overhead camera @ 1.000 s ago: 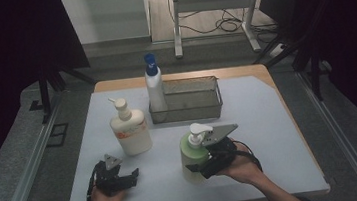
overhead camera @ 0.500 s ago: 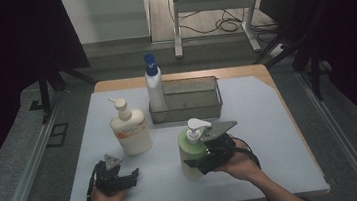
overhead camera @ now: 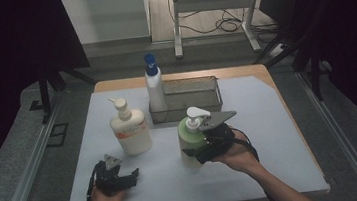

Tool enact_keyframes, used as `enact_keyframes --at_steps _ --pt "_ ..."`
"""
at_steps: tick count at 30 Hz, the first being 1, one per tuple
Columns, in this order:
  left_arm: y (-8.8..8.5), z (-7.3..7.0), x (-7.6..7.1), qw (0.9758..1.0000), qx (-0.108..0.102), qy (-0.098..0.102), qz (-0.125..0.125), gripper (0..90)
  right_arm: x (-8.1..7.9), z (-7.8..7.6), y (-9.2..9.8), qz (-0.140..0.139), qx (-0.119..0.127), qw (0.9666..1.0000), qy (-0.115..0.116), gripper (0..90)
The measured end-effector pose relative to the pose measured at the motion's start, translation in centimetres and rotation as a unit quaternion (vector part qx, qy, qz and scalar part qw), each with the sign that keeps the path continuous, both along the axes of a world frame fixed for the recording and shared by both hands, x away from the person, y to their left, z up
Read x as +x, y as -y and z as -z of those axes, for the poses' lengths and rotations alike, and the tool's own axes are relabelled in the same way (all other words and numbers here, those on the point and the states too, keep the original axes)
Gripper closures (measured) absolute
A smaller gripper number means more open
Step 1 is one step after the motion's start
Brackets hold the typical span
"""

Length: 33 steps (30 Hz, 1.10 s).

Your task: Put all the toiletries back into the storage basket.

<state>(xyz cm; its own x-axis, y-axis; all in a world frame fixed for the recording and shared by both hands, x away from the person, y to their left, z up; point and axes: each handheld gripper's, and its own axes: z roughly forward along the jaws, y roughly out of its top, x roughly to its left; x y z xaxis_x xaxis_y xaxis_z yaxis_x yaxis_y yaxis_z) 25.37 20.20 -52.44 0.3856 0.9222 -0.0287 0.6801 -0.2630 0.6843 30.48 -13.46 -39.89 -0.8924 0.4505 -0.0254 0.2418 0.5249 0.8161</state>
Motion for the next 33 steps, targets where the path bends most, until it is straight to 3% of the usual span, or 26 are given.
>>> enact_keyframes --at_steps 18,33 --pt "0.0 0.0 0.0 1.0000 0.000 0.001 0.000 12.7 2.7 -1.9 -0.3 0.044 0.018 0.9989 0.004 11.8" --pt "0.0 0.0 0.0 1.0000 -0.001 0.002 0.000 12.7 4.7 -3.2 -0.6 0.069 0.014 0.9974 0.016 11.8"
